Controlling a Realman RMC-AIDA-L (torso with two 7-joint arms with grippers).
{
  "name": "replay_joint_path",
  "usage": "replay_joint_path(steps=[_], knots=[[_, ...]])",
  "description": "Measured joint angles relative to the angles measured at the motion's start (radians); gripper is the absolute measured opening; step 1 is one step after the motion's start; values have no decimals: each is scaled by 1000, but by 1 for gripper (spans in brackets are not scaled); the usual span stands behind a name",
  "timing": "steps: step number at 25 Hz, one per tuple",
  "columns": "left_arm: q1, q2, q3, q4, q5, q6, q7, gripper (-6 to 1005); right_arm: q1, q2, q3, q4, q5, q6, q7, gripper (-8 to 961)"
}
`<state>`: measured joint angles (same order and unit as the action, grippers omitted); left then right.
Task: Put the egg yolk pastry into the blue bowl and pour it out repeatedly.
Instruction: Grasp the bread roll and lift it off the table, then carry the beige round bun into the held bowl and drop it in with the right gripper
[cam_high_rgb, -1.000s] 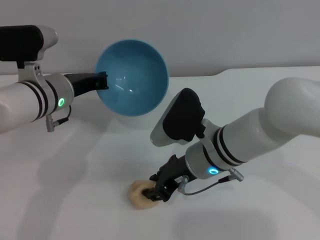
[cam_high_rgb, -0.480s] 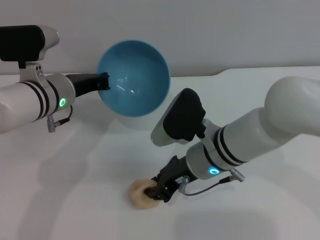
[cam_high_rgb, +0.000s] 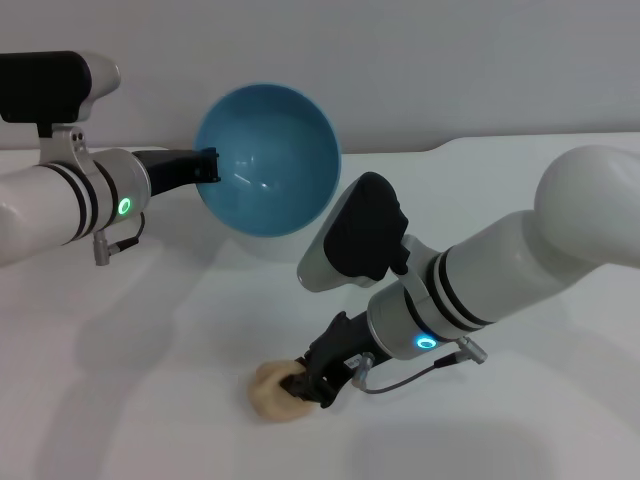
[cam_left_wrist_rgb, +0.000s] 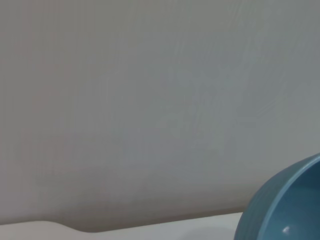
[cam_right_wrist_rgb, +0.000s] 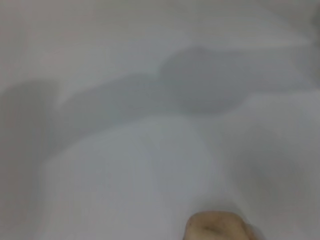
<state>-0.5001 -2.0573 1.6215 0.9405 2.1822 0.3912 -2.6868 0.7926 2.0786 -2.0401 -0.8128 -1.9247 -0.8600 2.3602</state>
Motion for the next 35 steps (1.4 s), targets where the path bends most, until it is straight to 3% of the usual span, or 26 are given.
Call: replay_joint_path(steps=[10,13,17,21,26,35], knots=[[-2,3,-3,0,1,23,2,-1,-21,-7,3,-65,-8,-25,19,126],[-3,6,-7,0,1,49,2,-1,-60,-9,46,-155,-53,-70,28,124],[-4,8,-15,0,5,87,2,-1,-125,-6,103,-330,-245,-152,139,113],[-26,5,-85,-6,86,199,-4,-1,-178,-4,144,-491,-371,-234,216,110],[-64,4,-150,-13,164,347,-9,-1,-221,-3,209,-614,-381,-292,218,109],[-118,1,-145,-5,321,559,-99,-2,-232,-4,268,-671,-388,-312,218,100]])
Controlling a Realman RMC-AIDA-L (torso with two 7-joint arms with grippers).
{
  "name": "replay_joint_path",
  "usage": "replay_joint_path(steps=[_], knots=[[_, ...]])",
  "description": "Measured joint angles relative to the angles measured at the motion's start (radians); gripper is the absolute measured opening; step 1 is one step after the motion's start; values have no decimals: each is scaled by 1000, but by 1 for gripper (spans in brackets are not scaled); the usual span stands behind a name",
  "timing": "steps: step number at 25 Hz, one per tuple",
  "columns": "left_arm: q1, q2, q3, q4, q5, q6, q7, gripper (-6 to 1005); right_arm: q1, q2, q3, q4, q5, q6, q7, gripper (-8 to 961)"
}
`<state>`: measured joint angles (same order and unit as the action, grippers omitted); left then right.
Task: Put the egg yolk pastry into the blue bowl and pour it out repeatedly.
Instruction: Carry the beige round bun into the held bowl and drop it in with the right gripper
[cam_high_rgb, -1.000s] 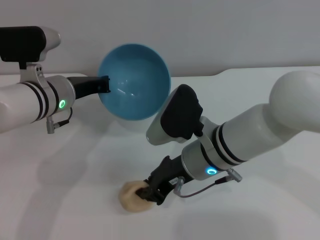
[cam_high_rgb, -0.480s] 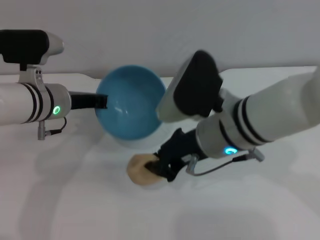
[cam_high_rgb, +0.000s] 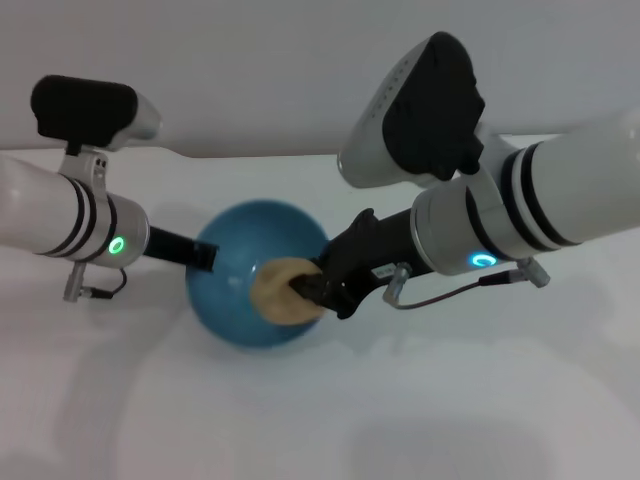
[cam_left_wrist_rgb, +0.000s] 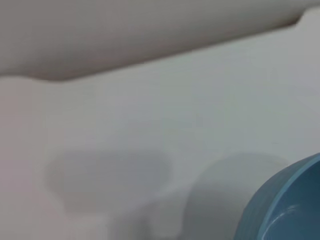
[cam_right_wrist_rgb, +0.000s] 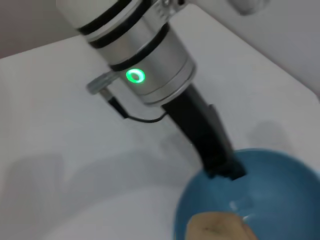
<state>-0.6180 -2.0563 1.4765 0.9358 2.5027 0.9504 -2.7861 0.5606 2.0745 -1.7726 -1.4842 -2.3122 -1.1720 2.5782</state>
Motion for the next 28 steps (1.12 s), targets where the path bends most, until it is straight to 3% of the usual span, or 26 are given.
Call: replay_joint_path(steps=[7,12,28], knots=[[-21,-4,11,32,13,130,-19,-2,-10,-1,42,36,-3,-10,0,93],[-26,-5,83,85,9,163,-60,-2,-16,-1,45,68,-3,-1,-2,88],[-26,-10,132,156,5,214,-80,-2,-40,1,22,93,-4,52,-77,174]])
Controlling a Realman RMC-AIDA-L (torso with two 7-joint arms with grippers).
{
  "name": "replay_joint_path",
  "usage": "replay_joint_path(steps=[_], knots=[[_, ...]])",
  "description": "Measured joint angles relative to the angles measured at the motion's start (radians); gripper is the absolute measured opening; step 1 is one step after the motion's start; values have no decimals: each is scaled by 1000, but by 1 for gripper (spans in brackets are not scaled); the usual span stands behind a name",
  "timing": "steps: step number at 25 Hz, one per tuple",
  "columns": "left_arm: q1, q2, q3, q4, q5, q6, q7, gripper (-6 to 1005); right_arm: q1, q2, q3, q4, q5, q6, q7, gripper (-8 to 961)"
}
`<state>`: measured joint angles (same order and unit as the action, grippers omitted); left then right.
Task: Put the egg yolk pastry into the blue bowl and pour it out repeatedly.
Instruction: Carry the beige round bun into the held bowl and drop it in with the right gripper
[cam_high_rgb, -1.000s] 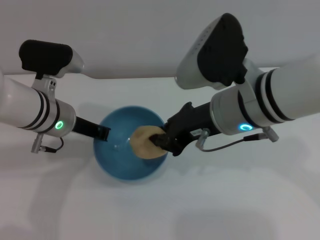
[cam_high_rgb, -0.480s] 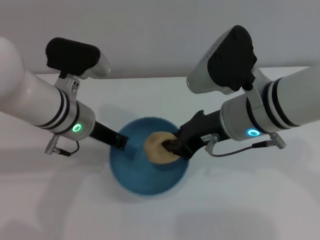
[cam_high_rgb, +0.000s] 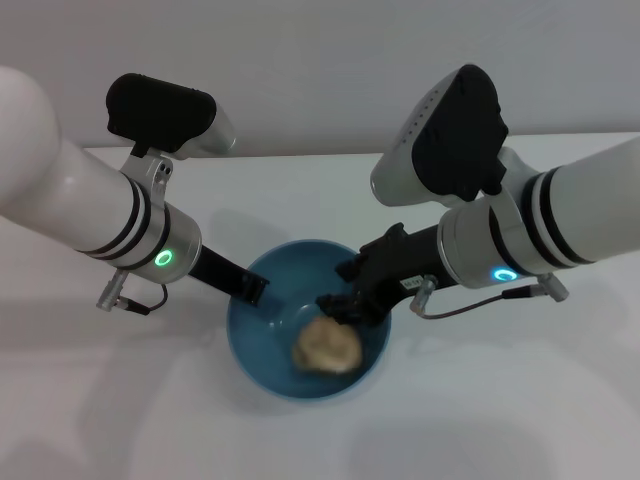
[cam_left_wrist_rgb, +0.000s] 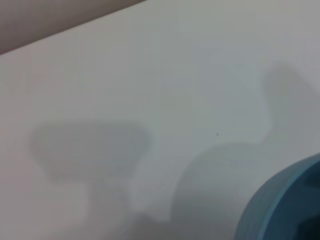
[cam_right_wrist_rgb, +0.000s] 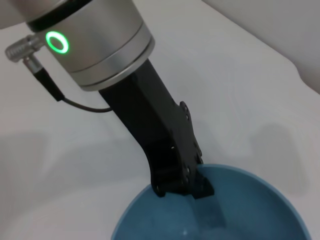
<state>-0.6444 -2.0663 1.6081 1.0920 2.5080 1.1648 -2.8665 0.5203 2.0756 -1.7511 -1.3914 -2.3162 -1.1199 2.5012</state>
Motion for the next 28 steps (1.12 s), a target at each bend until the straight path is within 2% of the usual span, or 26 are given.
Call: replay_joint_path(steps=[4,10,18,22,28], knots=[[0,0,0,1,0,-3,0,-2,-29,1,10,-42,0,-4,-1,404],[1,0,2,2,0,-20,-1,-2,-128,2,98,-172,-6,-16,5,537],[13,0,4,-7,0,-76,-1,-2,-245,5,295,-235,63,-86,8,530],[26,-1,5,-5,0,-119,0,-2,-271,6,374,-187,66,-135,19,530],[79,3,53,8,-52,-271,9,-2,-303,2,479,-120,64,-139,22,529]])
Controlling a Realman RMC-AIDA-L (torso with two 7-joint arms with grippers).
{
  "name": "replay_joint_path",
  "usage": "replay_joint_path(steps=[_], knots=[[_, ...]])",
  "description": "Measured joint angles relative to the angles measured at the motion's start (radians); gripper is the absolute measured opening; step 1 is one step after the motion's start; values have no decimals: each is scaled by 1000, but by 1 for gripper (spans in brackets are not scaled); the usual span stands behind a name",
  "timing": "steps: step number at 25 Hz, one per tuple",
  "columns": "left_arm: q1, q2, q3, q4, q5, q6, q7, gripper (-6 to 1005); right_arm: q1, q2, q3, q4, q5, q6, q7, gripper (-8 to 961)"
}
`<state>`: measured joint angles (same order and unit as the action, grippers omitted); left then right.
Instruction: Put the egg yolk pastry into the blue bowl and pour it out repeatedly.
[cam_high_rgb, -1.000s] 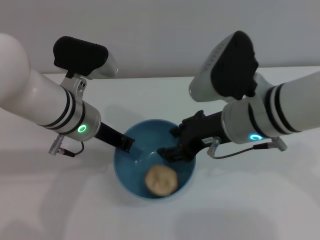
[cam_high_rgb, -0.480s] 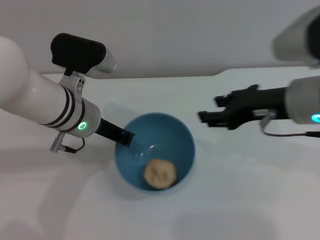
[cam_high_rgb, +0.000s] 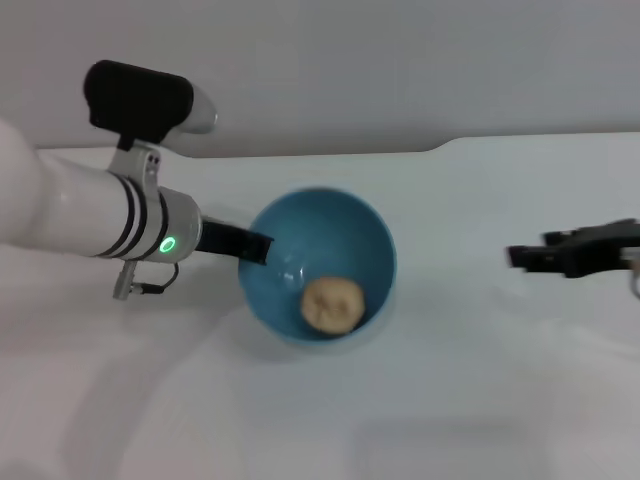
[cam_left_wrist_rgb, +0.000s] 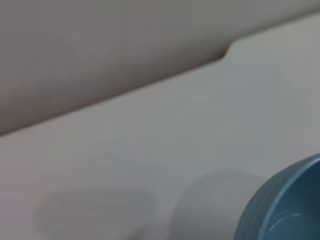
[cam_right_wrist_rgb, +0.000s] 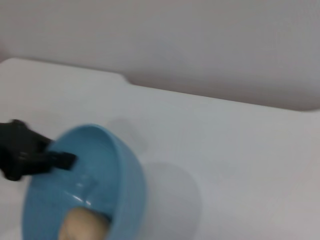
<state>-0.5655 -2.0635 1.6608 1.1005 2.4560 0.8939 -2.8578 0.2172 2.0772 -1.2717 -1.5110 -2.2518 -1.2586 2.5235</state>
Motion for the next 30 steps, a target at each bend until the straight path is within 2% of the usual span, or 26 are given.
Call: replay_joint_path(steps=[4,10,13,17,22,24,25,26,27,29,30], knots=[[69,-2,28,37,-18,-120,0,-2,-22,-1,131,51,0,10,-6,529],[219,1,124,125,-24,-399,1,-2,-27,-5,228,128,1,19,-28,529],[298,3,209,142,-24,-597,2,-2,-27,-6,242,154,2,30,-45,529],[361,3,318,122,-20,-828,3,-2,-20,-6,243,171,2,36,-49,529],[398,4,489,21,-17,-1192,15,-1,-9,-6,244,174,3,37,-50,529],[397,0,584,-68,-17,-1426,34,-1,-5,-6,242,174,3,38,-50,529],[397,0,584,-68,-17,-1426,34,-1,-2,-6,240,175,3,38,-50,528],[395,-3,618,-101,-17,-1498,39,-1,1,-6,238,175,3,38,-50,528],[350,-10,767,-279,-22,-1828,48,-1,4,-6,237,175,3,38,-50,528],[329,-11,809,-329,-29,-1922,47,-1,10,-6,236,175,3,38,-51,528],[306,-13,865,-381,-53,-2025,47,0,14,-5,235,175,3,38,-51,528]])
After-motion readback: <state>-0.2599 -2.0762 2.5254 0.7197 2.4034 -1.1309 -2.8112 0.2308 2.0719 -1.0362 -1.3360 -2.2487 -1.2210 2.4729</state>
